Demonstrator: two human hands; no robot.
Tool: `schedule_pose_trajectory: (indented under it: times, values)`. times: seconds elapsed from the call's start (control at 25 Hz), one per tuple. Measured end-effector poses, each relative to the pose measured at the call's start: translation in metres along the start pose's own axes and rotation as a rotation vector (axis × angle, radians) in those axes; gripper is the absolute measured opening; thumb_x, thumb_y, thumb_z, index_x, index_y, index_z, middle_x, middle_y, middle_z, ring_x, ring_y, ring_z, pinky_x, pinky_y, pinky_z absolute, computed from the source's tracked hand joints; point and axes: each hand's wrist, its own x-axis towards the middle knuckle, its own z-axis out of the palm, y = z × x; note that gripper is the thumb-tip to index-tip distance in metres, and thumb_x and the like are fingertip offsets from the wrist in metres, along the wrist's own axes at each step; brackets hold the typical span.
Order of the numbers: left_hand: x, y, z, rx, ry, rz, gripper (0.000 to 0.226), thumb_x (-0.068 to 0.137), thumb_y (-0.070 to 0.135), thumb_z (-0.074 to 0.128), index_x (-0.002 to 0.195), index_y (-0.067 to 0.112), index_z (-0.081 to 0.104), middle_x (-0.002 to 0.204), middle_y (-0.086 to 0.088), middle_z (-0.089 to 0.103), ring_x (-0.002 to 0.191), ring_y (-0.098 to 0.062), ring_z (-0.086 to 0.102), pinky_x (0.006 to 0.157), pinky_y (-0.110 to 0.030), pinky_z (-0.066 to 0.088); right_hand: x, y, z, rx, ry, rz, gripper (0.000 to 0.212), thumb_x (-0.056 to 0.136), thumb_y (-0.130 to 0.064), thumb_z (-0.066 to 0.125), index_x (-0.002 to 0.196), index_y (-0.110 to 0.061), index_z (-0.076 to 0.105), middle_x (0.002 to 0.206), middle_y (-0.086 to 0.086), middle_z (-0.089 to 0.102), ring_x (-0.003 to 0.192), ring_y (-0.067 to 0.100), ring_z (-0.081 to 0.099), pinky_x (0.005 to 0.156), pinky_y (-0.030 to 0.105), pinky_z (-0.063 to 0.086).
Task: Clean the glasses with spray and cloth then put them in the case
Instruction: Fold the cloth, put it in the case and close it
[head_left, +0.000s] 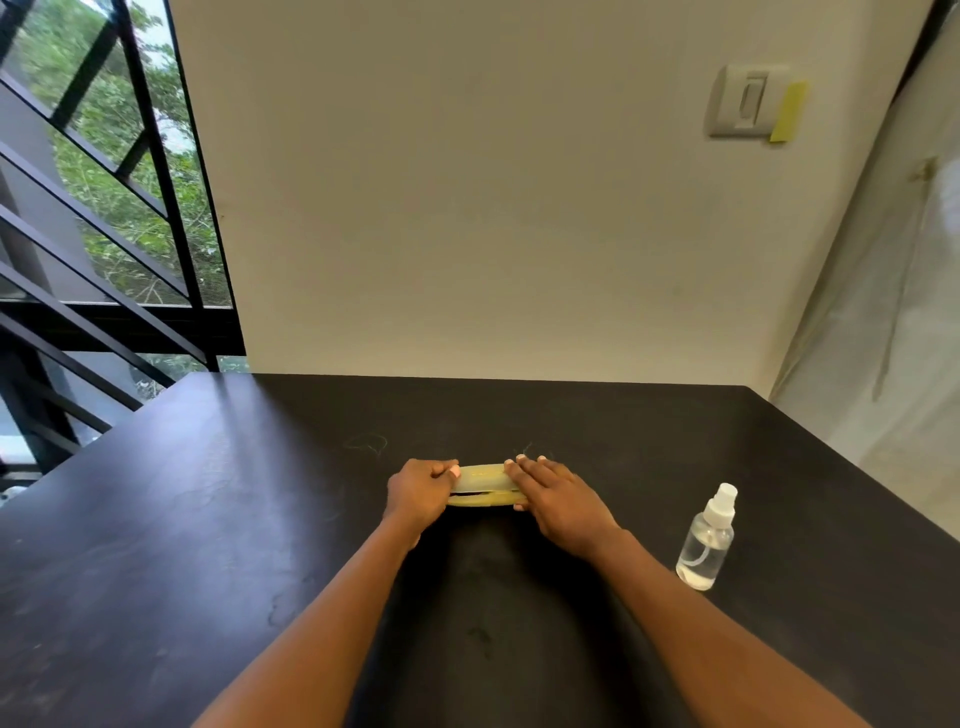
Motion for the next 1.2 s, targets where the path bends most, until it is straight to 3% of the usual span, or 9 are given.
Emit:
schedule_pose_trajectory:
  times: [0.08,0.16,0.32,0.52,0.64,0.8,0.96,1.08,1.2]
  values:
    - [-0.005,-0.004,0.001,0.28,-0.044,0.226,0.038,0.097,0.027,0.043,0.132,0.014,0.048,0.141,-0.007,0.046,0.125,-0.019,0.044,0.106,-0.03,0.031,-0.002,-0.001,0.001,-0.012,0.009,0.002,0.055,0.1,-0.033,0.031,0.148,-0.018,0.009,0.156,0.005,0.015,0.141,0.027,0.016,0.113,0.039,0.021]
    - [-0.01,-0.008,0.0,0.4,-0.101,0.394,0.044,0.096,0.028,0.045,0.138,0.015,0.04,0.147,-0.005,0.036,0.14,-0.02,0.024,0.114,-0.035,0.015,-0.004,0.0,0.005,-0.013,0.018,0.003,0.054,0.1,-0.033,0.031,0.148,-0.017,0.011,0.155,0.006,0.018,0.14,0.028,0.019,0.113,0.04,0.023]
    - [-0.016,-0.008,0.001,0.558,-0.187,0.527,0.059,0.091,0.026,0.055,0.143,0.018,0.028,0.151,-0.001,0.03,0.142,-0.016,0.016,0.115,-0.031,0.008,-0.006,-0.002,0.01,0.025,0.039,-0.004,0.053,0.099,-0.031,0.032,0.147,-0.015,0.015,0.152,0.008,0.023,0.138,0.029,0.021,0.113,0.04,0.024]
    - [-0.025,-0.008,0.007,0.744,-0.099,0.621,0.052,0.098,0.023,0.04,0.146,0.017,0.021,0.154,-0.001,0.024,0.142,-0.016,0.016,0.114,-0.028,0.009,-0.013,-0.008,0.012,0.044,0.069,0.016,0.052,0.1,-0.03,0.03,0.148,-0.016,0.013,0.153,0.006,0.021,0.14,0.027,0.016,0.115,0.036,0.02]
    - [-0.029,-0.009,0.008,0.788,-0.071,0.643,0.052,0.099,0.024,0.037,0.146,0.016,0.018,0.154,-0.003,0.022,0.142,-0.016,0.016,0.114,-0.027,0.007,-0.015,-0.012,0.012,0.032,0.112,0.007,0.053,0.099,-0.032,0.026,0.147,-0.014,0.014,0.153,0.008,0.022,0.14,0.03,0.017,0.114,0.038,0.018]
    - [-0.028,-0.014,0.011,0.789,-0.042,0.676,0.05,0.099,0.025,0.035,0.146,0.013,0.021,0.153,-0.006,0.024,0.142,-0.019,0.018,0.115,-0.029,0.008,-0.017,-0.013,0.014,0.029,0.135,0.011,0.052,0.098,-0.023,0.04,0.145,-0.008,0.023,0.148,0.015,0.031,0.136,0.036,0.027,0.111,0.042,0.024]
    - [-0.026,-0.02,0.013,0.726,-0.02,0.711,0.048,0.098,0.022,0.04,0.143,0.011,0.028,0.151,-0.011,0.029,0.141,-0.024,0.023,0.115,-0.03,0.009,-0.018,-0.015,0.013,0.039,0.157,0.036,0.049,0.083,-0.021,0.057,0.128,-0.004,0.051,0.123,0.017,0.06,0.109,0.04,0.058,0.087,0.045,0.05]
    - [-0.026,-0.025,0.014,0.647,-0.004,0.725,0.047,0.096,0.022,0.044,0.141,0.011,0.033,0.15,-0.009,0.032,0.141,-0.022,0.024,0.112,-0.023,0.005,-0.02,-0.016,0.014,0.076,0.203,0.039,0.044,0.091,-0.032,0.042,0.124,-0.006,0.056,0.121,0.015,0.061,0.108,0.039,0.059,0.085,0.045,0.052]
    - [-0.026,-0.03,0.015,0.501,0.018,0.704,0.04,0.093,0.022,0.052,0.131,0.009,0.049,0.141,-0.009,0.046,0.134,-0.021,0.036,0.107,-0.017,0.011,-0.021,-0.018,0.019,0.152,0.307,0.039,0.055,0.097,-0.042,0.024,0.11,-0.009,0.065,0.114,0.012,0.065,0.102,0.036,0.061,0.087,0.041,0.051]
